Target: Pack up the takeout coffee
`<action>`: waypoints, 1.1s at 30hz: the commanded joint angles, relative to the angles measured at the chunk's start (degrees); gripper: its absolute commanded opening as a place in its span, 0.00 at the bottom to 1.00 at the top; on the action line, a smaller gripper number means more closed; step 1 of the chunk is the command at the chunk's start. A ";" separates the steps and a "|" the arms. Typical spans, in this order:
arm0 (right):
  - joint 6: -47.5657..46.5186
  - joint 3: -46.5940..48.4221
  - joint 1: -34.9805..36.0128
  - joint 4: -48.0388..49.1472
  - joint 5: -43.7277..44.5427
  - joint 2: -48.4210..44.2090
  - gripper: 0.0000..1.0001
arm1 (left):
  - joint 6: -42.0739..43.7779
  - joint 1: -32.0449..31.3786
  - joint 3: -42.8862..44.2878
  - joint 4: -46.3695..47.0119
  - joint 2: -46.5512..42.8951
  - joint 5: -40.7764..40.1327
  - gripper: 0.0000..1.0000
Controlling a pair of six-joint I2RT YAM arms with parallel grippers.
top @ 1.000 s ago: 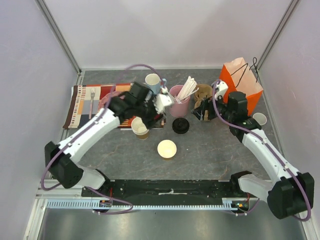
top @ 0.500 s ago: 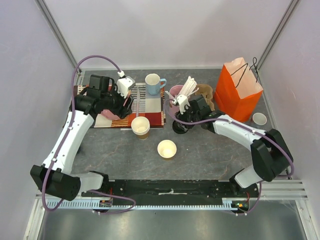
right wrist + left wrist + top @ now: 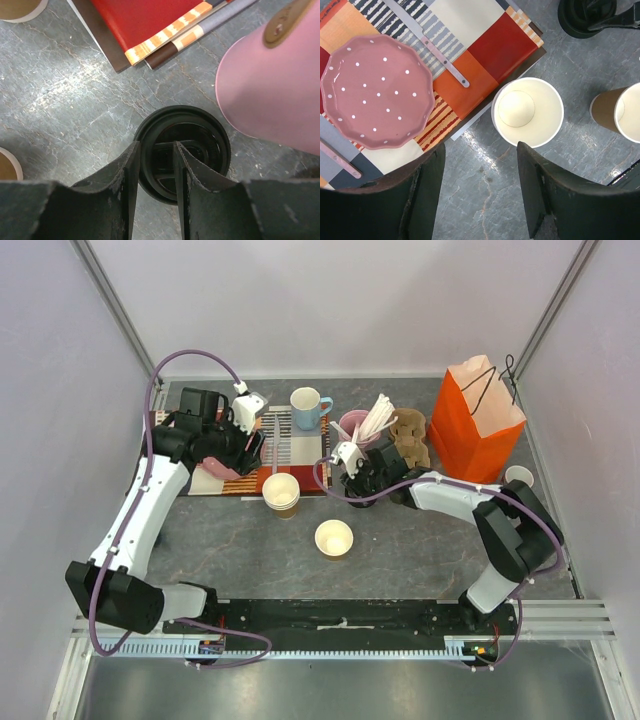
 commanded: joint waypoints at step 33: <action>-2.78 -11.32 -2.23 9.72 -14.72 -18.56 0.60 | 0.22 0.53 -1.60 0.62 -0.43 1.71 0.65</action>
